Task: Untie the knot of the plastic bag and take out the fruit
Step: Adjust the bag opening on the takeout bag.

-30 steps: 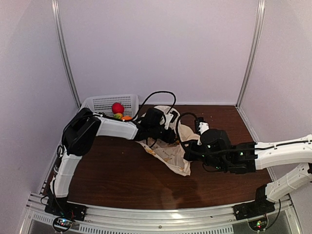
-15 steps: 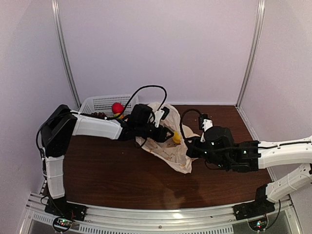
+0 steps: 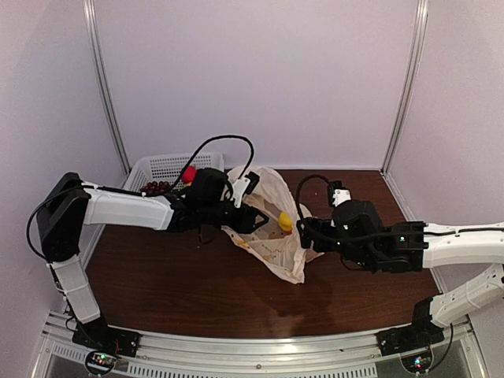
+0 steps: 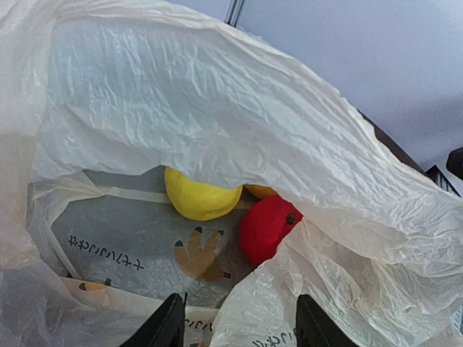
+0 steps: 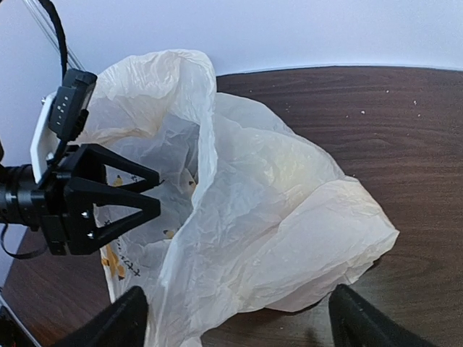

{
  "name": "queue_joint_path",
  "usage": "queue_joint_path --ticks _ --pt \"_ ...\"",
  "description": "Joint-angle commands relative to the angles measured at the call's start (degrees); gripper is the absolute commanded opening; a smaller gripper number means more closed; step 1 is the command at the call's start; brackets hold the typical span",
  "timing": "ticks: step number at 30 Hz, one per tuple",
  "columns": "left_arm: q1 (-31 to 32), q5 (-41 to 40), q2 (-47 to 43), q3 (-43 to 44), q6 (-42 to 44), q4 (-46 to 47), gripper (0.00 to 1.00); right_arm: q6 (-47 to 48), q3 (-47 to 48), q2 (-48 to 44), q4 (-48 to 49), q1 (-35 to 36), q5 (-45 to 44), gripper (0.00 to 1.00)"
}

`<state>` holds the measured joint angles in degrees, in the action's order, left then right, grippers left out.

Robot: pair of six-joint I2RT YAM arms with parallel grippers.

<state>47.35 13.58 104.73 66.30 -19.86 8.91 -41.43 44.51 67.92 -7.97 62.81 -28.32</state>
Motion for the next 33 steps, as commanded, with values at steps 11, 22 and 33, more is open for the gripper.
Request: queue_joint_path --ticks 11,22,33 --pt "0.46 0.87 -4.28 -4.64 -3.60 6.41 0.54 16.95 25.63 12.80 -19.48 -7.78 7.65 0.99" --pt "0.55 1.88 -1.00 -6.88 -4.23 10.32 0.54 20.85 34.74 27.35 -18.29 -12.12 16.17 0.53" --pt "0.61 0.17 -1.60 -14.87 -6.38 11.22 0.54 22.67 39.68 18.46 -18.91 -11.94 24.12 0.00"
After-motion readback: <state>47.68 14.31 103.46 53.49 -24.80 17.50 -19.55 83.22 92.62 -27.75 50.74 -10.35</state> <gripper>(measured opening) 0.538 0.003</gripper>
